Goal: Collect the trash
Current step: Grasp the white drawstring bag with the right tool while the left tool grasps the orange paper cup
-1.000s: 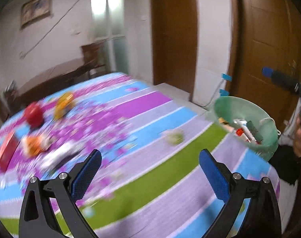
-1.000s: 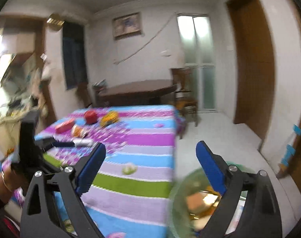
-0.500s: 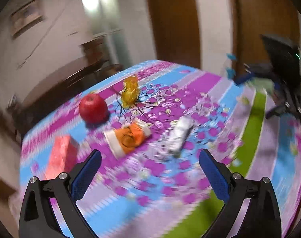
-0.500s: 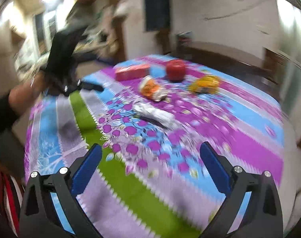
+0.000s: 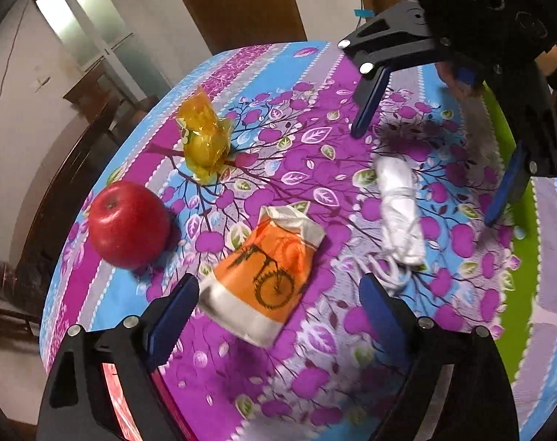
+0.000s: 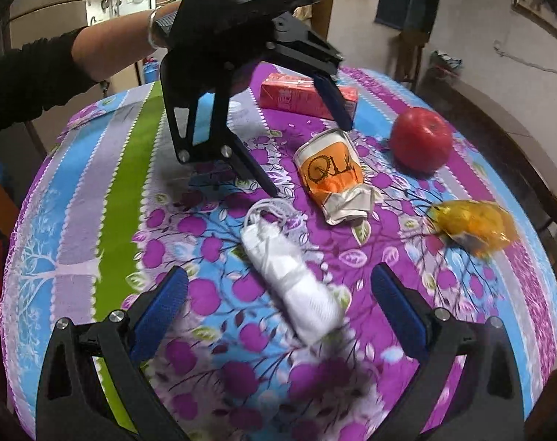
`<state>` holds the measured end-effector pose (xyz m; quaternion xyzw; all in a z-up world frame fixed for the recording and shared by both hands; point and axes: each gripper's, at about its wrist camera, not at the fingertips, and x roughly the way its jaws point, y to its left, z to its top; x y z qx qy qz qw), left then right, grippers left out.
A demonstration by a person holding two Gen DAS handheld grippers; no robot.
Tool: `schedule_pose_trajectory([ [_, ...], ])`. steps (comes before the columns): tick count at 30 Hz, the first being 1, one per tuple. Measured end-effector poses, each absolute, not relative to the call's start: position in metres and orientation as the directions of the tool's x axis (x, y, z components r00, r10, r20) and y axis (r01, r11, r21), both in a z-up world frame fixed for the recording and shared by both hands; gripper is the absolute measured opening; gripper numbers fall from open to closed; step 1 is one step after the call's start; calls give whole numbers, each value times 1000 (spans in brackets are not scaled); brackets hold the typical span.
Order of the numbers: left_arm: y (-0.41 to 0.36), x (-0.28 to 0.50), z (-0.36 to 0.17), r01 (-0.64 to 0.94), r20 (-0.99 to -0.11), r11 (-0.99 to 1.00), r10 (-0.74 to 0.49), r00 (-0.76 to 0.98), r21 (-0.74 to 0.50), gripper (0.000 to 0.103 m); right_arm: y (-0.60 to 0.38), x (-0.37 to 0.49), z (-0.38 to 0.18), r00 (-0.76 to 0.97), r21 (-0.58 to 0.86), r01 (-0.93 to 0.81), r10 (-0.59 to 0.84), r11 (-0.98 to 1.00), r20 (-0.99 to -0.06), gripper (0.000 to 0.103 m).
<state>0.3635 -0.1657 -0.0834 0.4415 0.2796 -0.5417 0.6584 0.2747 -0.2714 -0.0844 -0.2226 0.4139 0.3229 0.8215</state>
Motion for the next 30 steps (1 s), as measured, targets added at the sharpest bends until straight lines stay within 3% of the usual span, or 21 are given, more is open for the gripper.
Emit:
schedule_pose_trajectory([
  [4,-173,368,-90,967,-859,-15,-464,217,253,79,-267,288,-99,370,-47,-741,349,670,-861,71],
  [8,-175,372,-96,966,-861,-21,-459,219,258,75,-264,290,-109,348,-31,-744,348,667,-871,60],
  [9,-176,371,-98,963,-858,-19,-458,231,269,70,-266,289,-107,363,-26,-728,354,685,-862,40],
  [10,-175,370,-99,962,-853,-10,-465,237,273,60,-266,292,-106,369,-17,-718,359,696,-857,35],
  [14,-173,363,-99,957,-835,45,-479,272,286,53,-267,277,-106,405,-16,-673,351,740,-844,23],
  [18,-158,351,-90,952,-808,151,-504,305,265,44,-268,240,-95,454,-5,-629,362,778,-814,23],
  [24,-120,303,-67,928,-748,294,-557,362,230,43,-266,170,-74,541,19,-516,343,857,-768,23],
  [30,-109,245,-50,841,-750,507,-478,457,190,43,-282,106,-59,638,167,-273,308,947,-706,23],
])
